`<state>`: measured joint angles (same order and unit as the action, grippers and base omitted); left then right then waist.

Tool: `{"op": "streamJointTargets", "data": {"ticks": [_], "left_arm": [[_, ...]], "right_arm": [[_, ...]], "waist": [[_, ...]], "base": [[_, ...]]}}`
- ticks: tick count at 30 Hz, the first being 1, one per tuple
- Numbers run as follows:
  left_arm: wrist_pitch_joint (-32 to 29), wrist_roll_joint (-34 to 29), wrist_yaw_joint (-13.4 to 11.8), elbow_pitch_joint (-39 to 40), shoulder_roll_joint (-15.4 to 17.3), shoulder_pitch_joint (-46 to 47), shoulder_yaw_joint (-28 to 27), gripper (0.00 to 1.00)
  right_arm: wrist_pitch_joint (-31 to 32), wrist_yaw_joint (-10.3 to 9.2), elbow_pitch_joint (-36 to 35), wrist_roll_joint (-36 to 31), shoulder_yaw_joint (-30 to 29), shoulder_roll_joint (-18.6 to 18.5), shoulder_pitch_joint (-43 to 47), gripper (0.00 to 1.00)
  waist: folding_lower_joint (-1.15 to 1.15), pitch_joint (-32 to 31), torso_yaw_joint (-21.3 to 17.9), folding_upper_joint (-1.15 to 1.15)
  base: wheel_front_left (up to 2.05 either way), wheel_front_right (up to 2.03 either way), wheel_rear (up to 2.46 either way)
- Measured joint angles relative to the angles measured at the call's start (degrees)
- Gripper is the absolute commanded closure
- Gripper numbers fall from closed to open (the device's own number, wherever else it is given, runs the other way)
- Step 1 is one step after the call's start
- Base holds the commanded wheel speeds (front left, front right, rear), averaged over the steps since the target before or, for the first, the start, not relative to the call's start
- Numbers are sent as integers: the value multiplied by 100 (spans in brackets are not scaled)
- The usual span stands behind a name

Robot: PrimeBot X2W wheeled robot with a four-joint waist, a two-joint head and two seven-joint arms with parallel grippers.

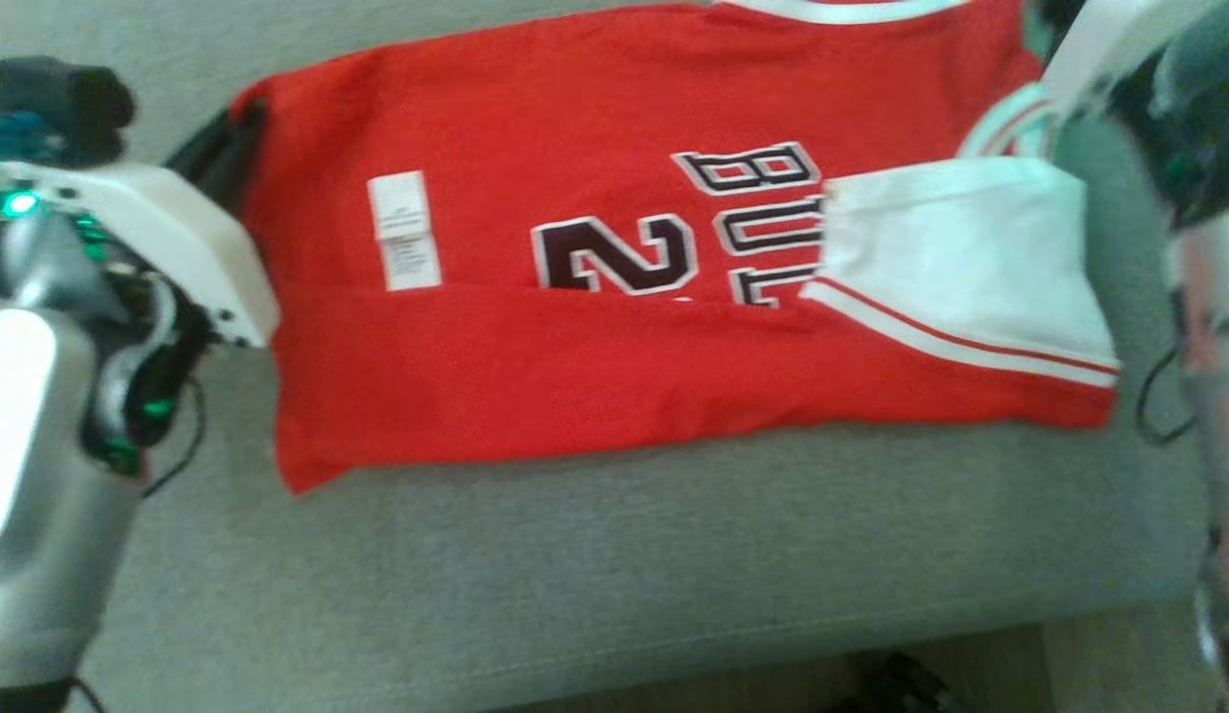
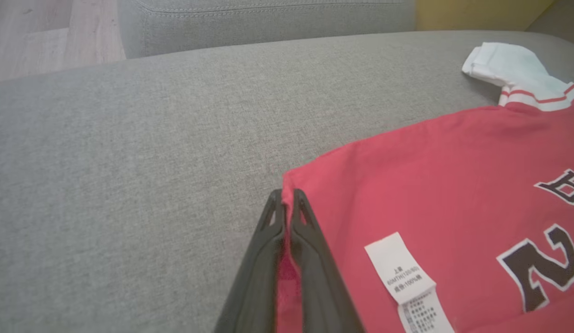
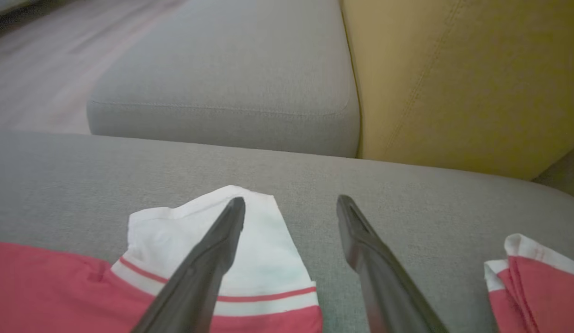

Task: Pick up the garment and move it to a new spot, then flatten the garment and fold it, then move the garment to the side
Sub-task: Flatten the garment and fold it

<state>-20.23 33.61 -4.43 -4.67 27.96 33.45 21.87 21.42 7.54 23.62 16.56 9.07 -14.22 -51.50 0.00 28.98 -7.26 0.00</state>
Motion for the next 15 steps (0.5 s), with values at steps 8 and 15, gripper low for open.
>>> {"op": "streamJointTargets", "data": {"ticks": [8,15], "left_arm": [[454,-76,155,-156,-644,420,396,100],[682,-118,302,-454,-946,587,587,100]], "right_arm": [[809,0,1560,-260,-249,-129,-1064,0],[958,0,2335,-575,-560,-274,-1404,0]], "waist": [[0,185,749,0],[0,337,1191,0]], "base": [[0,0,0],[0,0,0]]}}
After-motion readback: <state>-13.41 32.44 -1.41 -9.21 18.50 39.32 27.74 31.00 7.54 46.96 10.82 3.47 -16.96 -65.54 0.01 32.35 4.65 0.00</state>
